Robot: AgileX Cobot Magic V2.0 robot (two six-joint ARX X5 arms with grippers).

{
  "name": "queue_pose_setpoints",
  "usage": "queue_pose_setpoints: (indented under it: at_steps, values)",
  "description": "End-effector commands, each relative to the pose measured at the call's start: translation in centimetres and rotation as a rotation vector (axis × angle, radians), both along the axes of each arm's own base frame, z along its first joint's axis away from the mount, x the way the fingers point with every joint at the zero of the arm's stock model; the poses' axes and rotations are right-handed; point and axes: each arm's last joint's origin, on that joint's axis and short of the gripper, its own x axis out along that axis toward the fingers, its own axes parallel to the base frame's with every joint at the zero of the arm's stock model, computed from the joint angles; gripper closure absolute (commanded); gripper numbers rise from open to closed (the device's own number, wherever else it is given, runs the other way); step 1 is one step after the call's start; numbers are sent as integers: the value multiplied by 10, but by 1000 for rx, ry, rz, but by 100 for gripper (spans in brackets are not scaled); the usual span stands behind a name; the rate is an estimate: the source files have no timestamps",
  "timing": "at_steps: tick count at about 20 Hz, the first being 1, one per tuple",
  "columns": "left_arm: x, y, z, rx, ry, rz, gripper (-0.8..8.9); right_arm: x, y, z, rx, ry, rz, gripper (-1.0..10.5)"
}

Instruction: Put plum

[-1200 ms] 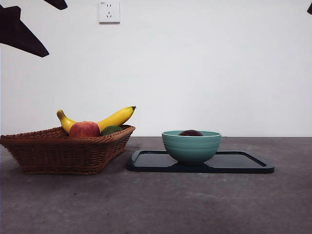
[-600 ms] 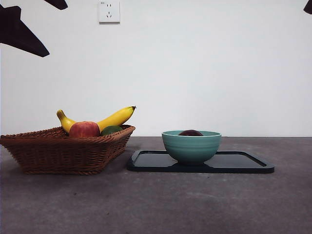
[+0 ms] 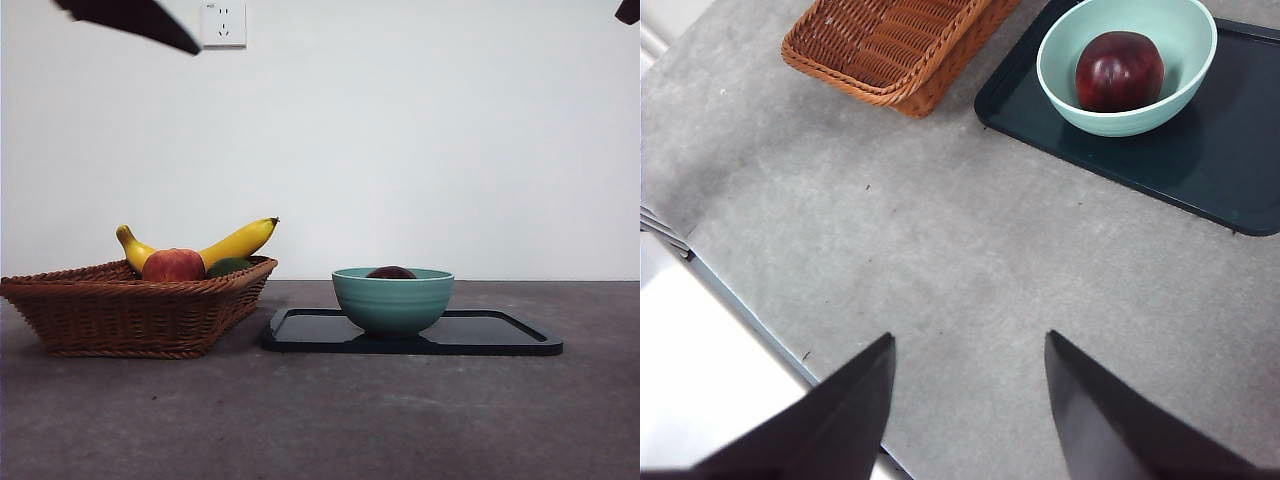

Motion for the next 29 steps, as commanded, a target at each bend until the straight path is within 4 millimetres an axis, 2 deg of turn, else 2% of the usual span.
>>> queue_pose_setpoints:
  at_steps: [1,6,9,13,19,23,26,29]
  values:
    - [25,-21,9,-14,12,1,407,1,1,3,5,-15,10,708]
    - [75,-65,-2,22,44,-29,407,1,1,3,7,-12,8,708]
    - [101,-91,-19,60,38,-29,410,1,1,3,7,-13,8,708]
    - [122,-118,-47,79,47,-53,409,1,1,3,7,-13,8,708]
    - [134,-150,-92,219,-3,-98,409,1,1,3,7,-13,8,708]
    - [136,-162,-116,316,-43,-143,409,1,1,3,5,-8,8,708]
    - [140,-165,-129,340,-38,-157,409,1,1,2,4,-4,8,708]
    - [142,-167,-133,340,-49,-160,410,0,1,2,2,1,8,708]
